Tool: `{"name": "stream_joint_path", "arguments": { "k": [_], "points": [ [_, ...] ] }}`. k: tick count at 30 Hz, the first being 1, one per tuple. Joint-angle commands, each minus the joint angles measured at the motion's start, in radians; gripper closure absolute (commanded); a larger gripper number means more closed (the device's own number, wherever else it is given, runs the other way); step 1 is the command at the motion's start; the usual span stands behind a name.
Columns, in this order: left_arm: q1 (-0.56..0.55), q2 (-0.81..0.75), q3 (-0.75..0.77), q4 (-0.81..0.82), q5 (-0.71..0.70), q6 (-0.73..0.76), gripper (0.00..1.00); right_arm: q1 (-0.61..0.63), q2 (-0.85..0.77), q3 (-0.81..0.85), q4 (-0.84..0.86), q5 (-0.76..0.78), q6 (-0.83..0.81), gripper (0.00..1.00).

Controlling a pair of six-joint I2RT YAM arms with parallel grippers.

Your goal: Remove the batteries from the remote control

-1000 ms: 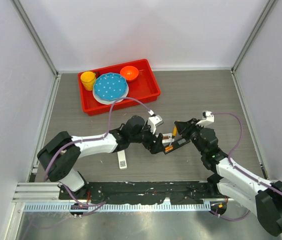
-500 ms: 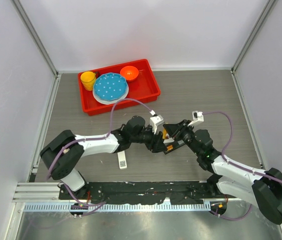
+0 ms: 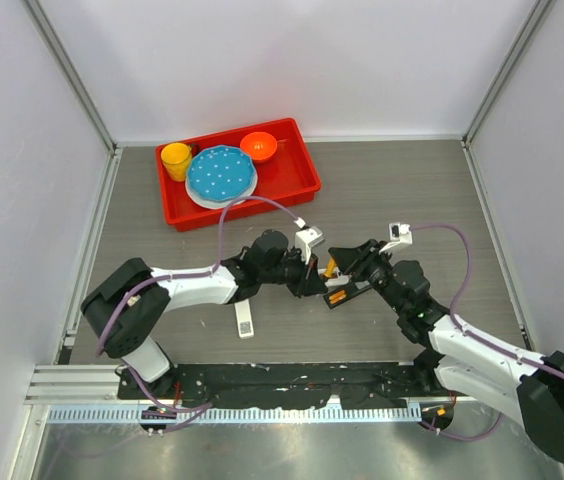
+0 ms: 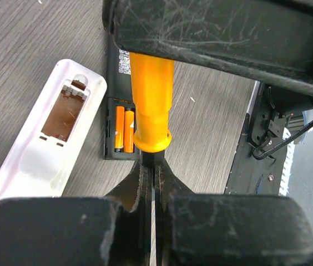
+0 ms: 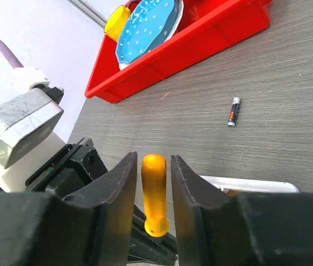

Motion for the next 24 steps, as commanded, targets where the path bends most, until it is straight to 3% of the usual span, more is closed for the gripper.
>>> {"name": "stream_joint_path", "arguments": {
  "k": [1,2,4,5,8,12,15,19,24],
  "points": [
    [-0.013,0.003,0.004,0.038,0.030,0.035,1.00,0.004,-0.051,0.078,-0.119,0.035,-0.045,0.56],
    [-0.011,0.005,0.005,0.034,0.032,0.038,1.00,0.002,-0.058,0.097,-0.142,0.032,-0.053,0.44],
    [-0.013,0.009,0.008,0.029,0.032,0.043,1.00,-0.008,-0.072,0.115,-0.200,0.022,-0.064,0.33],
    [-0.013,0.009,0.011,0.022,0.033,0.047,1.00,-0.028,-0.077,0.127,-0.212,-0.013,-0.070,0.22],
    [-0.011,0.012,0.014,0.019,0.046,0.050,1.00,-0.102,-0.075,0.158,-0.257,-0.112,-0.067,0.16],
    [-0.013,0.014,0.016,0.009,0.044,0.061,1.00,-0.235,-0.048,0.178,-0.272,-0.382,-0.033,0.18],
    [-0.011,0.015,0.019,0.005,0.049,0.063,1.00,-0.304,-0.012,0.184,-0.242,-0.551,-0.013,0.28],
    [-0.011,0.023,0.024,-0.003,0.052,0.069,1.00,-0.317,0.037,0.201,-0.237,-0.678,-0.010,0.40],
    [-0.013,0.028,0.030,-0.009,0.062,0.070,1.00,-0.317,0.029,0.183,-0.222,-0.714,0.005,0.44]
  ]
}}
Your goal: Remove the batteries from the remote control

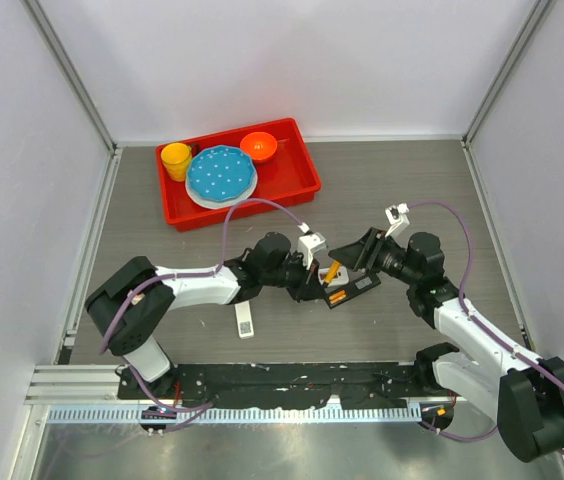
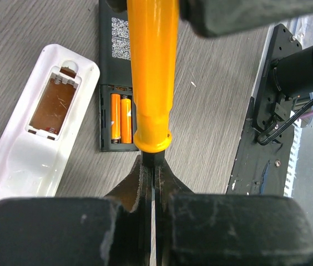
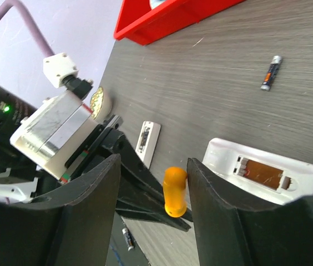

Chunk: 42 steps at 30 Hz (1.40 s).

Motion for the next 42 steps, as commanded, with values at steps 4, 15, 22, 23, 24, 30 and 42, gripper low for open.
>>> {"name": "stream_joint_path", "arguments": {
  "k": [4,15,22,23,24,30,42],
  "points": [
    [-0.005,0.005,0.032,0.005,0.025,0.021,1.00,-0.004,-0.022,0.017,0.011,-0.092,-0.008,0.46],
    [-0.005,0.002,0.029,0.002,0.017,0.025,1.00,-0.002,0.005,0.002,-0.019,-0.090,-0.013,0.57],
    [-0.005,0.004,0.031,0.001,0.018,0.025,1.00,-0.004,0.013,-0.017,-0.028,-0.089,-0.016,0.61],
    [-0.003,0.004,0.031,0.001,0.018,0.026,1.00,-0.004,0.017,-0.020,-0.028,-0.089,-0.014,0.61],
    [-0.005,0.005,0.031,0.001,0.017,0.026,1.00,-0.004,0.021,-0.024,-0.028,-0.094,-0.013,0.61],
    [-0.005,0.010,0.034,0.001,0.026,0.026,1.00,-0.004,0.045,-0.037,-0.026,-0.095,-0.016,0.63],
    [-0.005,0.021,0.046,-0.010,0.041,0.032,1.00,-0.004,0.048,-0.014,-0.002,-0.034,0.013,0.62]
  ]
}}
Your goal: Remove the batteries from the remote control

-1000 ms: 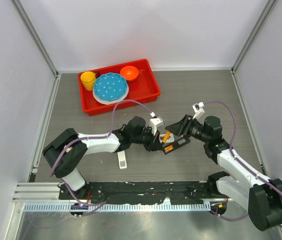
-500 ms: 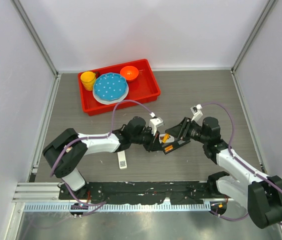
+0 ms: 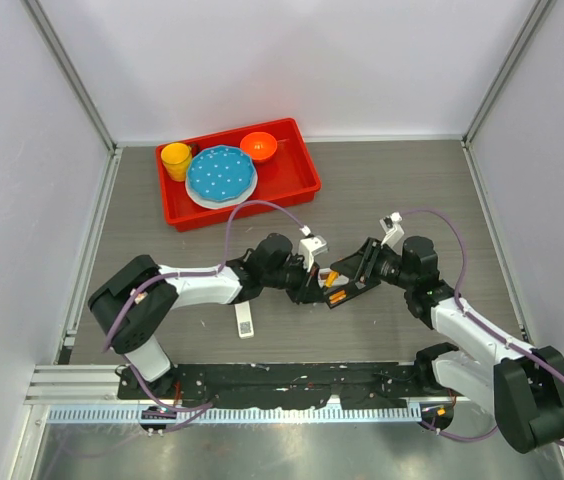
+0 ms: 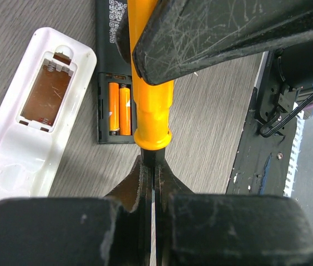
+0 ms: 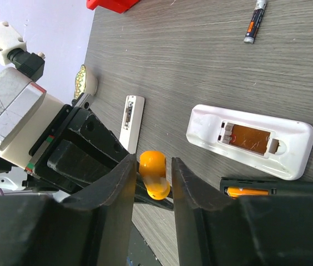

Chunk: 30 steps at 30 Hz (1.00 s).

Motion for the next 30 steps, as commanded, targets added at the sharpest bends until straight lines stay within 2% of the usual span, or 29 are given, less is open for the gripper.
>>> {"name": "stream_joint_path", "arguments": {
  "k": [1,4,7,10,11,13,14,17,18,20,21,24,27,30],
  "points": [
    [-0.005,0.003,0.042,0.021,0.027,0.024,1.00,0.001,-0.007,0.032,0.047,0.026,0.018,0.60],
    [-0.005,0.006,0.044,0.018,0.027,0.026,1.00,0.001,-0.010,0.040,0.044,0.033,0.020,0.52],
    [-0.005,0.006,0.045,0.016,0.029,0.026,1.00,0.001,-0.005,0.043,0.049,0.027,0.018,0.53],
    [-0.005,0.006,0.045,0.018,0.030,0.026,1.00,0.001,0.002,0.040,0.046,0.024,0.020,0.64],
    [-0.005,0.007,0.045,0.016,0.029,0.026,1.00,-0.001,0.004,0.038,0.044,0.027,0.020,0.73],
    [-0.003,0.007,0.045,0.015,0.029,0.027,1.00,0.001,-0.001,0.038,0.018,0.050,0.017,0.83],
    [-0.005,0.007,0.047,0.015,0.029,0.026,1.00,0.001,-0.001,0.040,0.012,0.055,0.012,0.92],
    [-0.005,0.004,0.045,0.013,0.024,0.029,1.00,0.002,-0.002,0.045,-0.014,0.072,0.000,0.99],
    [-0.003,0.000,0.044,0.012,0.021,0.030,0.97,0.001,-0.007,0.045,-0.017,0.075,-0.003,0.99],
    [-0.005,-0.008,0.040,0.006,0.006,0.035,0.80,0.001,-0.022,0.046,-0.039,0.098,-0.017,0.99],
    [-0.005,-0.012,0.034,0.006,-0.002,0.038,0.65,0.001,-0.027,0.052,-0.049,0.107,-0.028,0.99],
    [-0.006,-0.042,0.016,0.012,-0.037,0.043,0.46,0.001,-0.060,0.066,-0.132,0.164,-0.061,0.99],
    [-0.011,-0.055,0.011,-0.002,-0.075,0.061,0.39,0.001,-0.097,0.071,-0.186,0.228,-0.087,0.99],
    [-0.037,-0.055,0.030,-0.046,-0.114,0.085,0.36,0.001,-0.126,0.071,-0.223,0.271,-0.106,0.99]
  ]
}}
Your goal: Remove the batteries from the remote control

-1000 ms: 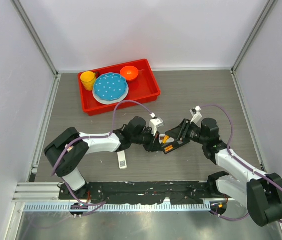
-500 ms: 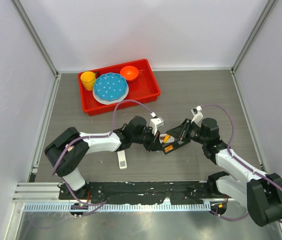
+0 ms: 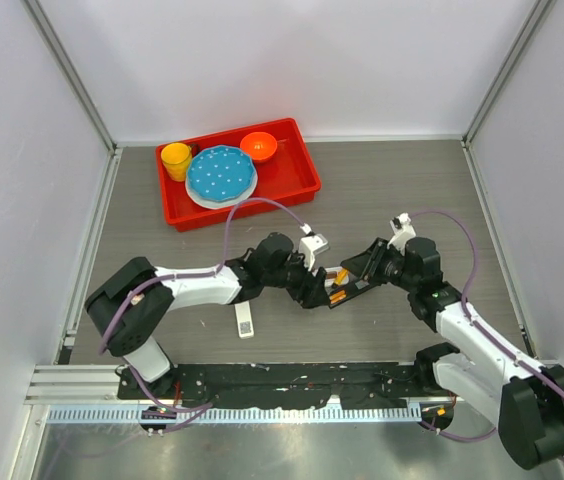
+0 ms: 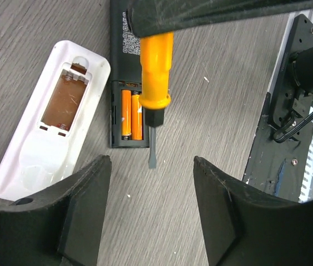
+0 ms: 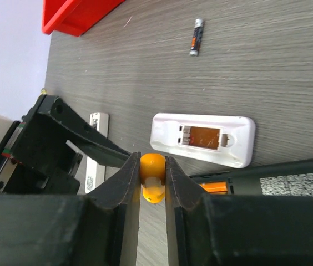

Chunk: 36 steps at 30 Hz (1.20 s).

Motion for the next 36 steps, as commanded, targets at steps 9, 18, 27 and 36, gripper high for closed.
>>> {"name": "stream_joint_path", "arguments": {
  "k": [9,18,27,36],
  "points": [
    [-0.144,0.012,0.077,-0.149,-0.194,0.160,0.28,0.000,-0.117,0.045,-0.140,0.258,-0.086,0.99],
    [-0.235,0.127,0.190,-0.261,-0.375,0.235,0.26,0.000,-0.138,0.042,-0.144,0.316,-0.095,0.99],
    [-0.235,0.155,0.200,-0.261,-0.490,0.238,0.18,0.000,-0.193,0.048,-0.194,0.342,-0.115,0.99],
    [-0.233,0.286,0.328,-0.363,-0.476,0.241,0.20,-0.002,-0.230,0.046,-0.223,0.367,-0.132,0.99]
  ]
}}
